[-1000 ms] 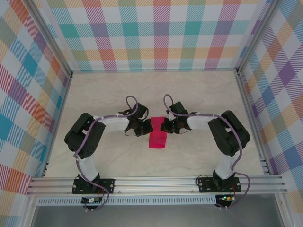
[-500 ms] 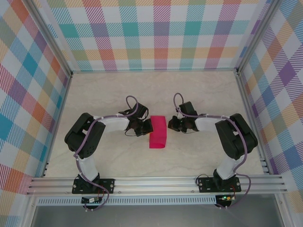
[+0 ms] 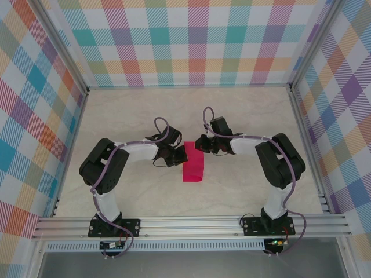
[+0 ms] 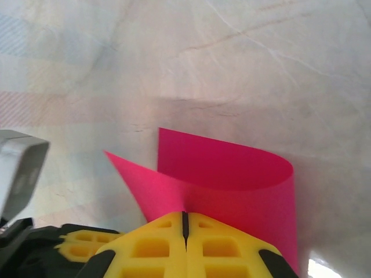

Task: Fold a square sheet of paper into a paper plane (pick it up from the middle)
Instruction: Fold the square sheet of paper in half at the center of the table.

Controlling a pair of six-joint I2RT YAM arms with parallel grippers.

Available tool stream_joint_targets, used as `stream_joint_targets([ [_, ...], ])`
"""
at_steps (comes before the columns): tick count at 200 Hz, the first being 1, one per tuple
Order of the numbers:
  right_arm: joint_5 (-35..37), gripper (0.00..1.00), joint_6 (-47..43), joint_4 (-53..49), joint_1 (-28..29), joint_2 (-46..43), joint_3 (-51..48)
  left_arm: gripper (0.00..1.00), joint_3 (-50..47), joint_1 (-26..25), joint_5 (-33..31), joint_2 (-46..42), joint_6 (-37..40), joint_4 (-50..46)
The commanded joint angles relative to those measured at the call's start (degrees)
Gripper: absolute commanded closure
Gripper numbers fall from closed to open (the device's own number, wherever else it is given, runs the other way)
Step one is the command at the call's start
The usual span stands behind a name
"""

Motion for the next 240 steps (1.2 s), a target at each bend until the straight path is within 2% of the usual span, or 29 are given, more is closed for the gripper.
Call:
stream_joint_targets([
  [1, 1.0, 0.98, -0.9, -1.7, -0.4, 1.3, 1.1, 1.00, -2.1, -0.9, -5.2, 4.6, 1.4, -9.2],
  [107, 3.2, 0.98, -1.7, -2.0, -6.3, 3.5, 2.2, 1.00, -2.4, -0.9, -4.3, 4.8, 2.3, -9.8],
  [140, 2.5, 0.98, -1.3, -1.8, -6.3, -2.1, 2.0, 1.00, -2.2, -0.9, -4.3, 5.0, 2.4, -9.8],
  [175, -2.6, 0.97, 2.1, -0.9, -4.8, -4.4, 0.3, 1.00, -2.2, -0.9, -4.5, 5.0, 2.7, -9.9],
  [204, -2.4, 0.97, 2.5, -3.3, -2.2, -2.2, 1.4, 1.00, -2.0, -0.9, -4.4, 5.2, 2.7, -9.6],
  [240, -1.3, 0.98, 2.5, -6.2, -2.1, 3.1, 5.5, 1.00, -1.9, -0.9, -4.7, 5.3, 2.5, -9.8],
])
